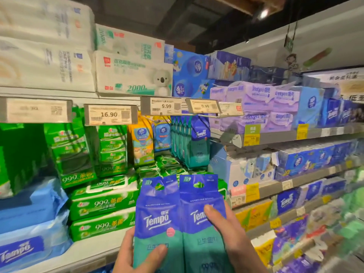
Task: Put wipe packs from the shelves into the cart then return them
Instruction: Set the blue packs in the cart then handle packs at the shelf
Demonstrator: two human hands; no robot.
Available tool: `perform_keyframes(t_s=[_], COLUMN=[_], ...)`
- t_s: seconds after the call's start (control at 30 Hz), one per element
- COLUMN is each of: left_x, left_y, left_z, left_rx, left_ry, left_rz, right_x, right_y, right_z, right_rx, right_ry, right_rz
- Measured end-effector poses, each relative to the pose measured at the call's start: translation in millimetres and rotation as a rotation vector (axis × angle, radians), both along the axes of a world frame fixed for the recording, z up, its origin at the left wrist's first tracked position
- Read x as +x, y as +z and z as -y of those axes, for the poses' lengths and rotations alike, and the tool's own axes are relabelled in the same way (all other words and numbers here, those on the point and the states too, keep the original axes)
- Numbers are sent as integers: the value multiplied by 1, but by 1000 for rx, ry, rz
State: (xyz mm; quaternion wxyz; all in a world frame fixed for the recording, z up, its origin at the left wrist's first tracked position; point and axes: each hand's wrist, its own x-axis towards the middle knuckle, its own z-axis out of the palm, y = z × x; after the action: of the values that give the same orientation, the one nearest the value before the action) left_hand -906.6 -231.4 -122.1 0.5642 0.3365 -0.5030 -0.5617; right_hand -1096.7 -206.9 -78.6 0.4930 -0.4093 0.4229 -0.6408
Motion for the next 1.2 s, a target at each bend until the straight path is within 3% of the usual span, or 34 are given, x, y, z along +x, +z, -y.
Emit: perform_keyframes(t_s=[0.13,0.3,0.47,0.57,0.83,1.2], left_x=[-31,-56,-64,-67,-60,-76], left_y=[10,16,14,17,26,32], left_z=[36,68,78,82,108,118], left_rx=[-29,-38,-62,-134,5,17], left_ry=[91,161,236,272,205,120], left_rz=[37,16,44,40,29,14], right_x=[-35,-84,-109,-116,-120,-131], right_y=[22,34,76,97,118,120], right_z=[43,107,155,167,193,201], right_rx=[-22,130,-122,-156,-224,-472], right_ry=[42,-20,-96,-152,-291,-266], right_rz=[-32,-4,-109,-185,-113,-86])
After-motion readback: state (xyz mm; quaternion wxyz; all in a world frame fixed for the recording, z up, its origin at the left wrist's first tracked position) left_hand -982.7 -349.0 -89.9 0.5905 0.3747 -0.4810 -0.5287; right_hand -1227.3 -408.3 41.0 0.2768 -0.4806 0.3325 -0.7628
